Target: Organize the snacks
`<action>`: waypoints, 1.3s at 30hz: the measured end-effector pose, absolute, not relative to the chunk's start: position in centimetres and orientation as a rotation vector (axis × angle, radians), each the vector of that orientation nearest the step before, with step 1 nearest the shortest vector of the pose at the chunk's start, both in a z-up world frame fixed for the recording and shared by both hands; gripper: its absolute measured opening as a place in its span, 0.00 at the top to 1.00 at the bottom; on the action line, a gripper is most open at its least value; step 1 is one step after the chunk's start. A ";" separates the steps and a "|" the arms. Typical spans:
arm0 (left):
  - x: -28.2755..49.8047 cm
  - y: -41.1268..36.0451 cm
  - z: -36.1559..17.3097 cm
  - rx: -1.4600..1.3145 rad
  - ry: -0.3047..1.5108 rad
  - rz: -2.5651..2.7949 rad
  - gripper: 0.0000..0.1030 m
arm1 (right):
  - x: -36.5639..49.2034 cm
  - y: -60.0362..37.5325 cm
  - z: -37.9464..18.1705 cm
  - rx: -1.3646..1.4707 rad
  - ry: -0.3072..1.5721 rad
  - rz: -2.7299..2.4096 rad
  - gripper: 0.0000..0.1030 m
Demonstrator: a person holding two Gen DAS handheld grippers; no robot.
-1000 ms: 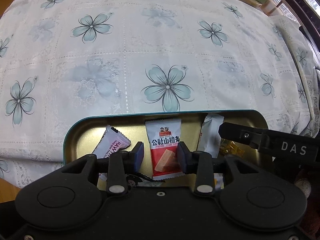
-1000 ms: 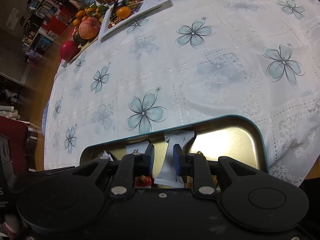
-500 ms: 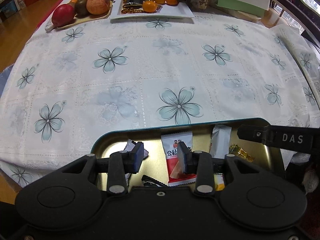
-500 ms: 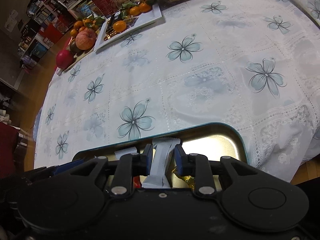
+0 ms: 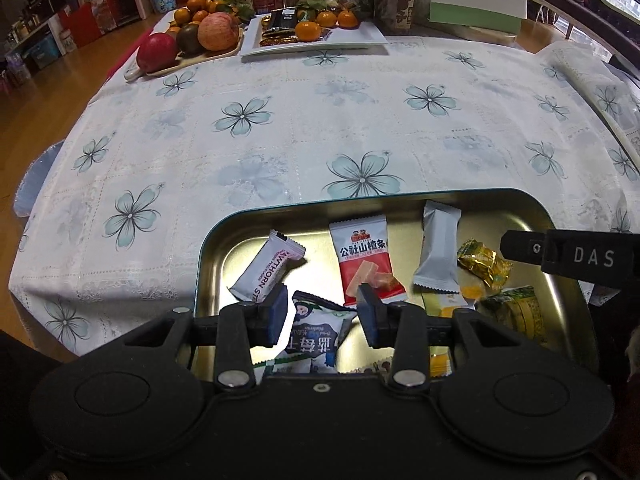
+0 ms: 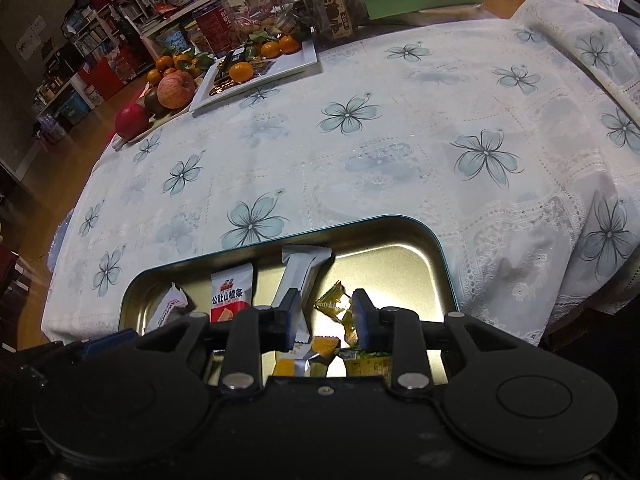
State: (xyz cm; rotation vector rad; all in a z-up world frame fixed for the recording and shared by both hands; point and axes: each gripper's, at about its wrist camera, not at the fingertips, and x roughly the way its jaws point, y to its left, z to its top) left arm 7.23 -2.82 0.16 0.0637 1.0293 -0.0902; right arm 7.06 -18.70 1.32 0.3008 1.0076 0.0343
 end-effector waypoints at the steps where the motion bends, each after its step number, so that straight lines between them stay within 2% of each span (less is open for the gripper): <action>1: 6.9 -2.8 0.1 0.057 1.028 -0.087 0.53 | 6.5 -18.6 1.4 0.290 0.996 0.034 0.69; 6: 5.2 -2.3 0.1 0.018 1.012 -0.059 0.53 | 3.4 -17.7 1.6 0.234 0.954 0.033 0.65; 15: 3.4 -1.5 0.2 -0.026 0.992 -0.004 0.53 | 0.0 -16.8 1.4 0.181 0.945 0.023 0.65; 39: 1.1 -2.2 0.0 0.011 0.968 0.013 0.53 | -2.5 -16.8 1.7 0.194 0.922 -0.005 0.64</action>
